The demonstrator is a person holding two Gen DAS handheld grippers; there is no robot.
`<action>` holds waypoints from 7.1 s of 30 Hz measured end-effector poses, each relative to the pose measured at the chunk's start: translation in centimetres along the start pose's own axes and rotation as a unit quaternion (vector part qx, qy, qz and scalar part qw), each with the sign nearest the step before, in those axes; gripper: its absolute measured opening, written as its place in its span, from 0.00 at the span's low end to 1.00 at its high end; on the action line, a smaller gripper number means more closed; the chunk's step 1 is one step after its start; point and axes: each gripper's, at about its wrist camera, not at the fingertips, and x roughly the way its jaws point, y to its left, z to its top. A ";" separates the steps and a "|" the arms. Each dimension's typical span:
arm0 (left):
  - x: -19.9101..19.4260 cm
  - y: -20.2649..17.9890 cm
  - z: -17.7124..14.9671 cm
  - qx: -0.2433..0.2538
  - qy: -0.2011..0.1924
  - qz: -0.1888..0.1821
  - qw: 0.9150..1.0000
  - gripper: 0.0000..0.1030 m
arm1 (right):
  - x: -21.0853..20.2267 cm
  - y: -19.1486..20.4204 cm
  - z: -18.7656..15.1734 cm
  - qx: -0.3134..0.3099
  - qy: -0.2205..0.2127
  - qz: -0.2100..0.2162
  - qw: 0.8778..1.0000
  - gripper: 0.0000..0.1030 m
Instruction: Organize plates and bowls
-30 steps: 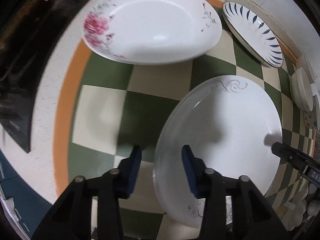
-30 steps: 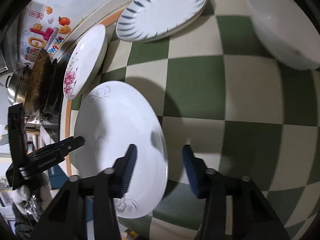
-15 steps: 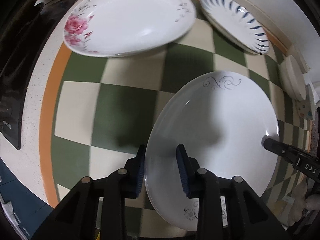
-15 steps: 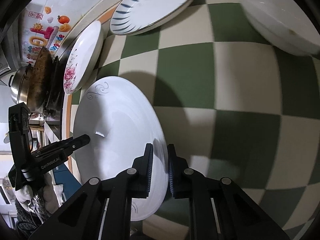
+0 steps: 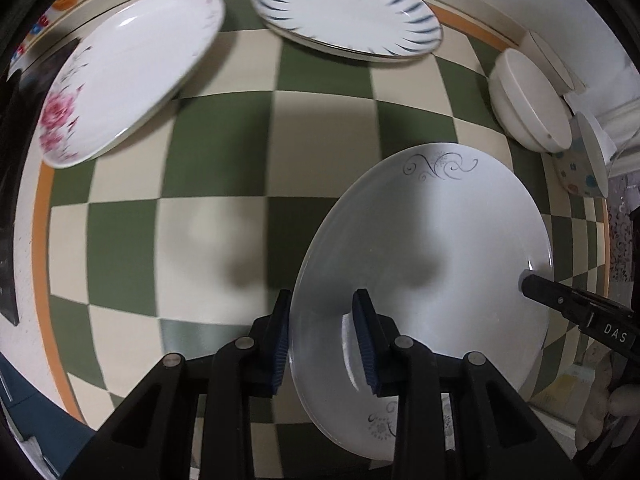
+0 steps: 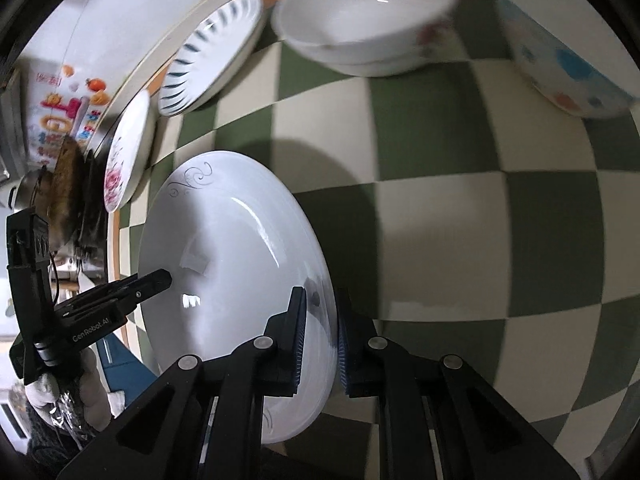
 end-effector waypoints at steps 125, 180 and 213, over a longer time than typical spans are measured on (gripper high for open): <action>4.2 -7.4 7.0 0.115 0.069 0.083 0.987 0.25 | -2.9 -2.6 -1.5 0.116 -0.010 0.039 0.992 0.15; 4.0 3.1 24.5 -0.001 0.024 -0.021 1.000 0.17 | 7.0 8.1 27.6 0.049 0.029 -0.033 0.998 0.16; -4.9 -5.3 3.1 0.021 -0.002 -0.016 1.000 0.17 | -5.8 4.9 3.1 -0.009 0.020 0.022 1.000 0.16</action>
